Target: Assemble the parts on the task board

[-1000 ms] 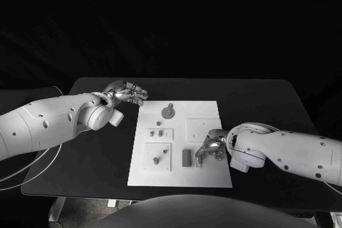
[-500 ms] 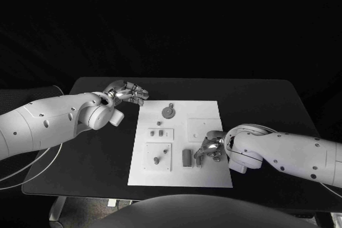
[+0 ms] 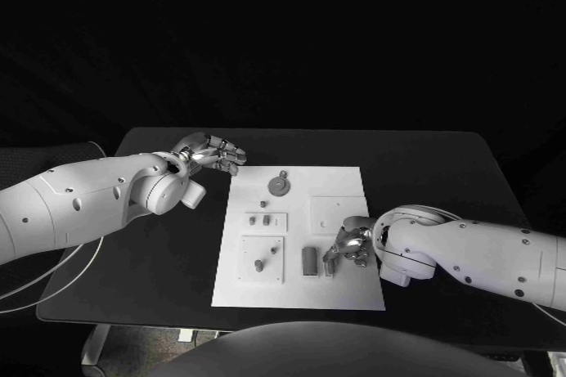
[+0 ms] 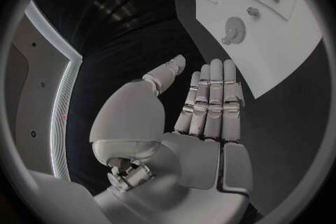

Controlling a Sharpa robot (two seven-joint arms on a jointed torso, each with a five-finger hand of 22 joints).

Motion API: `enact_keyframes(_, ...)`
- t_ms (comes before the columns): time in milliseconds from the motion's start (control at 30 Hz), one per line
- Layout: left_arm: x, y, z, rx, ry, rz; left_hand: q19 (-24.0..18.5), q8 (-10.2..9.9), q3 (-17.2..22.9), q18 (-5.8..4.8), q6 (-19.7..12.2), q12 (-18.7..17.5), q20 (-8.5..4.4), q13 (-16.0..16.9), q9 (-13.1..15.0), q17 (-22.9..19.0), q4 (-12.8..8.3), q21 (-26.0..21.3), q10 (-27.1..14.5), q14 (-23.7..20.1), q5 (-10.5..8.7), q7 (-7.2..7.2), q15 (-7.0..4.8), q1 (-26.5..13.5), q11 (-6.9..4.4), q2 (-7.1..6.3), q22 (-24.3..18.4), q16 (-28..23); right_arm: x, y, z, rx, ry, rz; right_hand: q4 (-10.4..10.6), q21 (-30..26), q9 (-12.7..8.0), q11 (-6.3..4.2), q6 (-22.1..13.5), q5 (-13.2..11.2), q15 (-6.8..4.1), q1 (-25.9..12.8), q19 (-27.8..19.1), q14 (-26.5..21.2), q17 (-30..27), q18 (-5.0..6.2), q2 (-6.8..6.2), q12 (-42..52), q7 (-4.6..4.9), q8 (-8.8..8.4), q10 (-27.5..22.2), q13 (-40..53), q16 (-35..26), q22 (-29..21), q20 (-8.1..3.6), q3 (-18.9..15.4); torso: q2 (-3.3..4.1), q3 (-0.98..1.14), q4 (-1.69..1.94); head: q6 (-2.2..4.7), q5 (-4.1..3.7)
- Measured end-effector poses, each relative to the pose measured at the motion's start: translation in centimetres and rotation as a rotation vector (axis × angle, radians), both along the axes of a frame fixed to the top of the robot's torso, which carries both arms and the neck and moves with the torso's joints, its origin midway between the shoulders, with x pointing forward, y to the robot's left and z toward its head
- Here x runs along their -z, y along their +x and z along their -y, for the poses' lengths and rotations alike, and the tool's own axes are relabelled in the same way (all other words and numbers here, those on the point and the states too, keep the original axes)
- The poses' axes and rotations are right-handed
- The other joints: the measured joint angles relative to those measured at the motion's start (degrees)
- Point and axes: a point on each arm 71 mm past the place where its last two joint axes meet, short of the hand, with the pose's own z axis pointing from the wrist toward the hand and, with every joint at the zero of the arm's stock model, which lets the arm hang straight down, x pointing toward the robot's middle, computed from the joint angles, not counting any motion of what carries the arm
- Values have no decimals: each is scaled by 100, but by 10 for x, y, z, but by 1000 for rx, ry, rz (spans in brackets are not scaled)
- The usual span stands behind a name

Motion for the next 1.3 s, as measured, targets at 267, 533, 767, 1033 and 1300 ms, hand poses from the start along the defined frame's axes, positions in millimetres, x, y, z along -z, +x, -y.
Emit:
enact_keyframes(267, 0, 0, 0, 1, 0, -1, 0, 0, -13, -4, 0, 0, 0, -5, 0, 8, 13, 0, 0, 0, 0, 0, 0, 0, 0, 0, 1, 0, 2, -2, -2, -10, -3, -10, 0, 0, -2, 0, -16, -1, 0, 0, 21, 0, 0, 0, 0, 0, 16, 0, 0, 0, 0, 0, -3, 0, 0, 1, 1, 0, 1)
enact_keyframes(533, 0, 0, 0, 1, 0, -1, 0, 0, -13, -29, 0, 0, 0, -5, 1, 16, 13, 0, 0, 0, 0, 0, 0, 0, 0, 0, 5, 0, 3, -2, -2, -9, -5, -13, -1, 0, 3, 0, -15, -6, 0, 0, 24, 0, -1, 0, 0, 0, 16, 23, 0, 0, 0, 0, -4, -1, -1, -3, 4, 0, -4)
enact_keyframes(767, 0, 0, 0, 1, 1, -2, 0, 0, -13, -30, 0, 0, 0, -4, 1, 19, 13, 0, 0, 0, 0, 0, 0, 0, 0, 0, 4, 0, 4, -2, -2, -7, -4, -12, -2, 0, 12, 1, -13, -20, 0, 0, 24, 0, -5, 0, 0, 0, 15, 24, 1, 0, 0, 0, -4, -2, -1, -4, 4, 0, -4)
enact_keyframes(1033, 0, 0, 0, 1, 1, -3, 0, 0, -13, -31, 0, 0, 0, -4, 1, 22, 13, 0, 0, 0, 0, 0, 0, 0, 0, 0, 9, 0, 4, -2, -3, -6, 4, -13, 15, 0, -12, 1, -21, 1, 0, -107, 44, 0, -106, 0, 2, 0, 24, -8, 1, -13, 0, 0, 17, 15, -1, -3, 2, 0, 5)
enact_keyframes(1300, 0, 0, 0, 1, 2, -5, 0, 0, -13, -32, 0, 0, 0, -4, -4, 28, 13, 0, 0, 0, 0, 0, 0, 0, 0, 0, 8, 0, 6, -4, -4, -8, 12, -17, 206, -23, -37, 0, -57, 42, -21, -531, 88, -21, -142, 22, -474, 0, 58, -50, 2, -13, -23, 0, 16, 413, 0, 0, 1, 0, -9)
